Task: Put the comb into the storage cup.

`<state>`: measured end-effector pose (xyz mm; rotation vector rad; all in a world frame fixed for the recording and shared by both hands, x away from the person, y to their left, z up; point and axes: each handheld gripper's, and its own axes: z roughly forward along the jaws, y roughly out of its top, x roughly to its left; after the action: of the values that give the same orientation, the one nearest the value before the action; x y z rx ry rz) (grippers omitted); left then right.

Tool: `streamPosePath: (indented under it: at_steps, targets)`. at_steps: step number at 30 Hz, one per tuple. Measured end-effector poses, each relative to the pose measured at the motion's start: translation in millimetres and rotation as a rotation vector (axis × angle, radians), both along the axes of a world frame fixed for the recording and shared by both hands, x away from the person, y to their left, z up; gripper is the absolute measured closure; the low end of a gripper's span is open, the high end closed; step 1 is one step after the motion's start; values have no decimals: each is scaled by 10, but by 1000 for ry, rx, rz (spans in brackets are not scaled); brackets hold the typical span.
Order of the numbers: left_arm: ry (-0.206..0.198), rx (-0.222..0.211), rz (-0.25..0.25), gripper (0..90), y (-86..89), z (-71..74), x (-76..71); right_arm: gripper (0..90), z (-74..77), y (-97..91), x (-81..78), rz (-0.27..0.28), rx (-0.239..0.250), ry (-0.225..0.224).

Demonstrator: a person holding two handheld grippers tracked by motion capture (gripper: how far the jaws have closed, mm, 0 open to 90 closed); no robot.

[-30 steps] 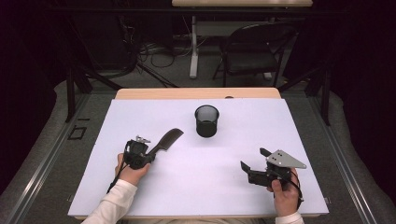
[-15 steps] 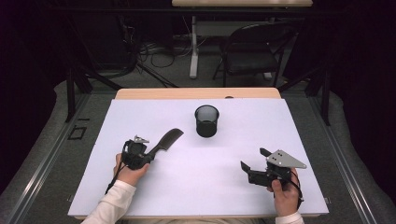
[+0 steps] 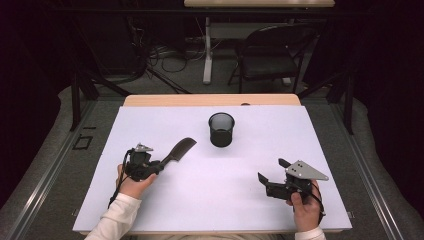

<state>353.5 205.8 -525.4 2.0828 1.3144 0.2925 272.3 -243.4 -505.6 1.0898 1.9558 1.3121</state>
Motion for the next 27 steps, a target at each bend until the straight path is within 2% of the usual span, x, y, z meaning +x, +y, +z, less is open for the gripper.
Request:
streamPosePath:
  at_steps: [5,9,17,27]
  targets:
    - [0,-11,8,674,22,5,3,136,0,1,1,0,1,3]
    - [-3,-25,11,588,37,11,8,136,-2,1,2,1,-1,4]
    - [-4,-34,24,483,86,37,18,136,-3,2,3,3,-2,7]
    - [14,-46,33,458,163,77,36,136,-9,7,7,5,-4,4]
